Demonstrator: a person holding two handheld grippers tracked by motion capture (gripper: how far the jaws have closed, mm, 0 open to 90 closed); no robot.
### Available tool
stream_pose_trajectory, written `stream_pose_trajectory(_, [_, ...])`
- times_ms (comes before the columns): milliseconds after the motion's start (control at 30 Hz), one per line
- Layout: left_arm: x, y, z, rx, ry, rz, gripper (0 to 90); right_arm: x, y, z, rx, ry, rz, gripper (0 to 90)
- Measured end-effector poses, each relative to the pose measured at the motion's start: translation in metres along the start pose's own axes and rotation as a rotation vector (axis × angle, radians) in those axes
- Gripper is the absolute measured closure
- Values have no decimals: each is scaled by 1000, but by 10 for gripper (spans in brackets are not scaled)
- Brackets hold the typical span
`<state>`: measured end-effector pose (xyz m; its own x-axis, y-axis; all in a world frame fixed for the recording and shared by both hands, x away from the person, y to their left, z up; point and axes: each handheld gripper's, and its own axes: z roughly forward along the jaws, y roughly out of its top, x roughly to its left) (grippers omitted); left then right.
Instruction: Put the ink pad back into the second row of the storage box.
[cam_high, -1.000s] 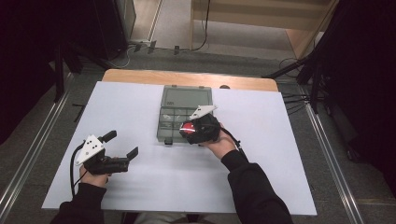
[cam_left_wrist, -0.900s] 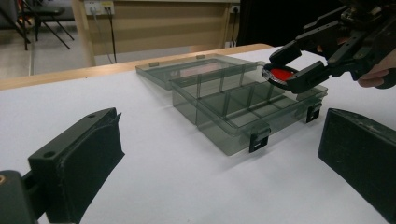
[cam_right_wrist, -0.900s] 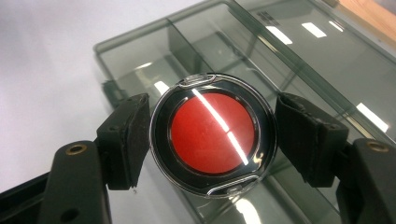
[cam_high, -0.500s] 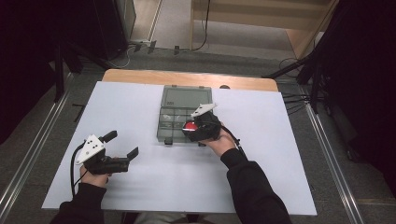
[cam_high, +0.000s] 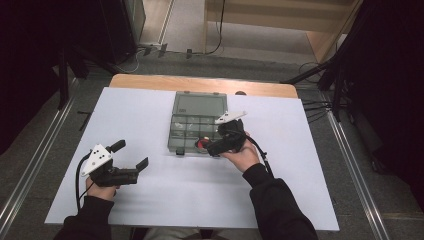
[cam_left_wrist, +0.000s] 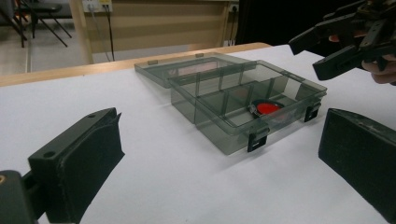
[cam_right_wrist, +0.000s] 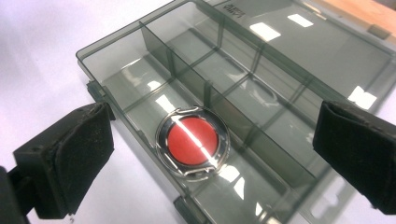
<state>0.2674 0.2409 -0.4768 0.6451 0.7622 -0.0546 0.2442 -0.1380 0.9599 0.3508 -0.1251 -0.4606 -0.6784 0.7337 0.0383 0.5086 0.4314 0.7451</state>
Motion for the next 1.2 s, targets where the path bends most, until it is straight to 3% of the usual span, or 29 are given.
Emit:
stream_pose_trajectory(400, [0, 0, -1, 1, 4, 2, 0, -5, -8, -31, -22, -24, 70, 0])
stream_pose_trajectory(700, [0, 0, -1, -1, 3, -2, 0, -3, -20, -53, -53, -45, 85, 0])
stream_pose_trajectory(800, [0, 0, -1, -5, 4, -6, 0, -3, -25, -64, -89, -53, 93, 0])
stream_pose_trajectory(900, [0, 1, -1, -9, 4, -12, 0, -4, -33, -75, -111, -43, 111, 0])
stream_pose_trajectory(1033, [0, 0, -1, -12, 6, -12, 0, -5, -48, -88, -128, -70, 97, 0])
stream_pose_trajectory(1200, [1, 0, -2, -11, 12, -22, 0, -9, -71, -103, -144, -95, 125, 0])
